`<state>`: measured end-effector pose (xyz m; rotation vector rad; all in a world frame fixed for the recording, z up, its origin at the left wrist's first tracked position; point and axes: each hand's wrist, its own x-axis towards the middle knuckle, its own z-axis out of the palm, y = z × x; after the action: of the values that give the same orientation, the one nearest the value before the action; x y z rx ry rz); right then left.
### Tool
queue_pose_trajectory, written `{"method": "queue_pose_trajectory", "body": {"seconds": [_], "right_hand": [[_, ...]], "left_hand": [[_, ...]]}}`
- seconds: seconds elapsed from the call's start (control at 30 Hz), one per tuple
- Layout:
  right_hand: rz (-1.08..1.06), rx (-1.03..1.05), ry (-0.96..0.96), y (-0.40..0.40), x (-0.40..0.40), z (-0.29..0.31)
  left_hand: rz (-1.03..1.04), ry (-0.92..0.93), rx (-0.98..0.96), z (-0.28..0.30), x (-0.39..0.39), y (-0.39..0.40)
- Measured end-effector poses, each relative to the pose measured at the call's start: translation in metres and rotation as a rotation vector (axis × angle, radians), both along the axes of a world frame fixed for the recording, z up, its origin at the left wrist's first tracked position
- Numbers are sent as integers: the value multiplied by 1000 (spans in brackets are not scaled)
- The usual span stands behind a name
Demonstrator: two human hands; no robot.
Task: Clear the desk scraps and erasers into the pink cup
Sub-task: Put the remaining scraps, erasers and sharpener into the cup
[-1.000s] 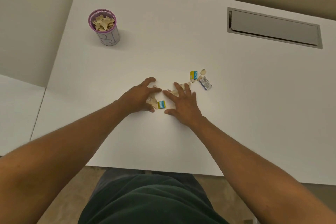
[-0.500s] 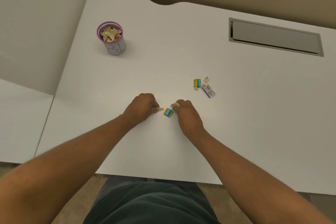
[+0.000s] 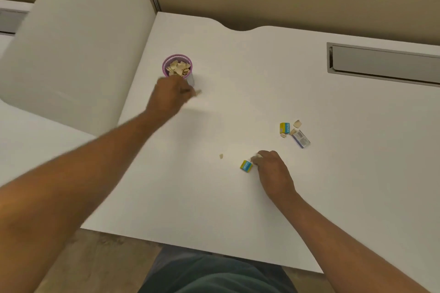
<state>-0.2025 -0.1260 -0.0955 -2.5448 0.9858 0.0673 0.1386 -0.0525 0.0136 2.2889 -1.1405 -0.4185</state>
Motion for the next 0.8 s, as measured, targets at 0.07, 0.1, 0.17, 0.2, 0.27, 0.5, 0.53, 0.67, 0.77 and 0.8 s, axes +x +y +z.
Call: {"method": "queue_pose_trajectory", "body": {"seconds": [0.07, 0.1, 0.17, 0.2, 0.27, 0.5, 0.53, 0.67, 0.77, 0.8], "right_hand": [[-7, 8, -3, -1, 1, 0], [-10, 14, -4, -1, 1, 0], [-8, 20, 5, -1, 1, 0], [-8, 23, 6, -1, 1, -1], [-8, 37, -4, -1, 1, -1], [-6, 24, 46, -3, 3, 2], [-8, 28, 51, -3, 4, 2], [-29, 47, 40, -2, 4, 2], [-27, 55, 40, -1, 3, 1], [-27, 53, 37, -1, 4, 1]], "left_hand": [[40, -82, 5, 18, 29, -17], [56, -124, 24, 25, 42, -26], [59, -185, 114, 34, 60, -43], [52, -205, 173, 35, 66, -50], [24, -232, 292, 32, 74, -61], [-88, -376, 551, 7, 75, -80], [-117, -395, 573, 2, 76, -81], [-195, -404, 614, -10, 78, -84], [-245, -406, 621, -5, 78, -86], [-260, -398, 635, 0, 78, -87]]}}
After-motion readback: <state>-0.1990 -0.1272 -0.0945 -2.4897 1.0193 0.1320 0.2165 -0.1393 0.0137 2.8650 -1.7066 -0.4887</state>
